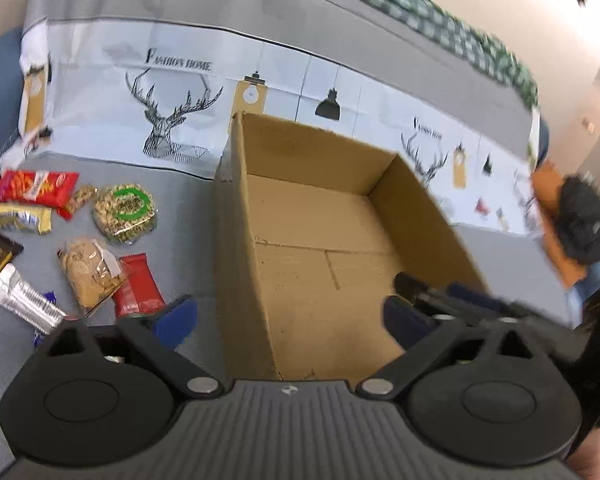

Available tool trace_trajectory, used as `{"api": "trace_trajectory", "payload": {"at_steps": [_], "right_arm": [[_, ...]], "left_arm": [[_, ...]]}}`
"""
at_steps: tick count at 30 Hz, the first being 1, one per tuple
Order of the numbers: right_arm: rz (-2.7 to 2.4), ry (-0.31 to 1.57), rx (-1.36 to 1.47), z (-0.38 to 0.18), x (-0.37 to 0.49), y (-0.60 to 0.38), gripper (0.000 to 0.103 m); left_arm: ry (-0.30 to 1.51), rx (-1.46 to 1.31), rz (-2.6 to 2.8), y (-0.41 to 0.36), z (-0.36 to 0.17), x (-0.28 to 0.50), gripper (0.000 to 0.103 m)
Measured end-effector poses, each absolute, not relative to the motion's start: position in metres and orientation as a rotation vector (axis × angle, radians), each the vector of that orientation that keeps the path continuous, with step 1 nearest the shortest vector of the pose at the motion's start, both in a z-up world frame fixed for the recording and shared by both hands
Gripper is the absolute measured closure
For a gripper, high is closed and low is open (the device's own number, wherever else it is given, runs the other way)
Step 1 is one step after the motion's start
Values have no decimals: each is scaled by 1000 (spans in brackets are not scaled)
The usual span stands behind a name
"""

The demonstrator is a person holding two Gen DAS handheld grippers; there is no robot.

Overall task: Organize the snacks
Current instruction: 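Move both tools from the box toward the scattered snacks, then grasp the purple candy with the left tool while the right tool grasps the white-green peanut bag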

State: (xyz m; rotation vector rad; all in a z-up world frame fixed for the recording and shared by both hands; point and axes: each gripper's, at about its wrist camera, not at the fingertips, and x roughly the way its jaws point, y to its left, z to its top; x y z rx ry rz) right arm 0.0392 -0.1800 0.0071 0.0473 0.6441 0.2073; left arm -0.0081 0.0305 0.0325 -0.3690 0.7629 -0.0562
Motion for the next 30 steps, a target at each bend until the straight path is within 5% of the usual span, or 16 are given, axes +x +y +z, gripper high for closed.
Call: {"api": "trace_trajectory", "payload": {"at_steps": [3, 4, 5, 13, 18, 24, 30], "right_arm": [[264, 630, 40, 20, 34, -169, 38], [289, 612, 32, 28, 30, -163, 38], [312, 594, 16, 36, 25, -154, 39], [589, 652, -28, 58, -6, -75, 65], [683, 716, -126, 5, -40, -26, 65], [689, 669, -294, -11, -64, 15, 60], [660, 771, -387, -39, -68, 26, 46]], "left_arm": [[780, -437, -53, 63, 43, -3, 63], [794, -477, -52, 75, 44, 0, 88], [815, -523, -41, 91, 43, 4, 93], [900, -668, 52, 184, -3, 2, 92], [1042, -802, 263, 221, -45, -2, 92], [1073, -750, 309, 228, -49, 2, 76], [1125, -707, 322, 222, -60, 2, 71]]}}
